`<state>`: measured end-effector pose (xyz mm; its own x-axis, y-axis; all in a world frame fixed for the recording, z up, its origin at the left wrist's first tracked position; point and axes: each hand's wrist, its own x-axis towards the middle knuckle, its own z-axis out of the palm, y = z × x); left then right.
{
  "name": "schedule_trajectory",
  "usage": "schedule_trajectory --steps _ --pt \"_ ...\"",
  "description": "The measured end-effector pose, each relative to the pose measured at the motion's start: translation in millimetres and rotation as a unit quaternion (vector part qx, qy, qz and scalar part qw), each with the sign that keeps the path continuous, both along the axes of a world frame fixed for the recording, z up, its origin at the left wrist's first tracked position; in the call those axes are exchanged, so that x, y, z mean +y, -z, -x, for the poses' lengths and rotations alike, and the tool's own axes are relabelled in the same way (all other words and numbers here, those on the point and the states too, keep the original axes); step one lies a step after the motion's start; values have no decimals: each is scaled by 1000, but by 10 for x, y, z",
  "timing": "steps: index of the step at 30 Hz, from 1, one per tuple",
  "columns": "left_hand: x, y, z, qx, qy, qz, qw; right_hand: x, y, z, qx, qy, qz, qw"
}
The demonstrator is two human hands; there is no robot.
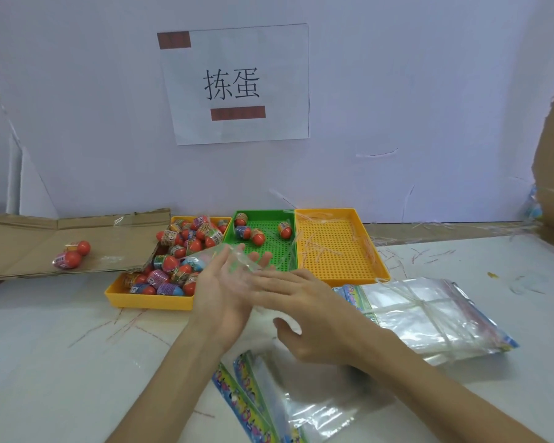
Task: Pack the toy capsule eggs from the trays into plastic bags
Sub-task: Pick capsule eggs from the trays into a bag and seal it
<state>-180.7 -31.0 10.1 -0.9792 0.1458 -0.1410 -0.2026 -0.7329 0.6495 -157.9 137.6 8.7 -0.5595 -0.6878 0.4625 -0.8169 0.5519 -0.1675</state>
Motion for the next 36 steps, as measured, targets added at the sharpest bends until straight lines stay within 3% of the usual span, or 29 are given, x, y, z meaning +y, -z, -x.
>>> schedule_trajectory --steps 3,6,8,11,16,20,31,36 --pt "-86 -78 33 6 -65 -33 997 77 -110 -18 123 11 166 978" --pt "-182 -113 67 2 -105 -49 993 164 -301 91 81 107 245 960" --pt "-202 -123 78 -3 -117 -51 992 206 -411 271 -30 163 200 966" --pt "-186 -135 62 -9 -125 -56 991 155 -488 693 -140 207 35 968" --pt "-186 -142 42 -7 -129 -57 990 -243 -373 1482 -109 239 -157 952" --pt "-190 -131 61 -5 -137 -70 988 -462 -103 1918 -97 300 -258 913" --pt "-261 -169 69 -2 -160 -72 985 -596 -104 2071 -14 255 -135 957" --pt "-244 -171 44 -2 -167 -71 983 -789 -92 2050 -48 251 -169 952"
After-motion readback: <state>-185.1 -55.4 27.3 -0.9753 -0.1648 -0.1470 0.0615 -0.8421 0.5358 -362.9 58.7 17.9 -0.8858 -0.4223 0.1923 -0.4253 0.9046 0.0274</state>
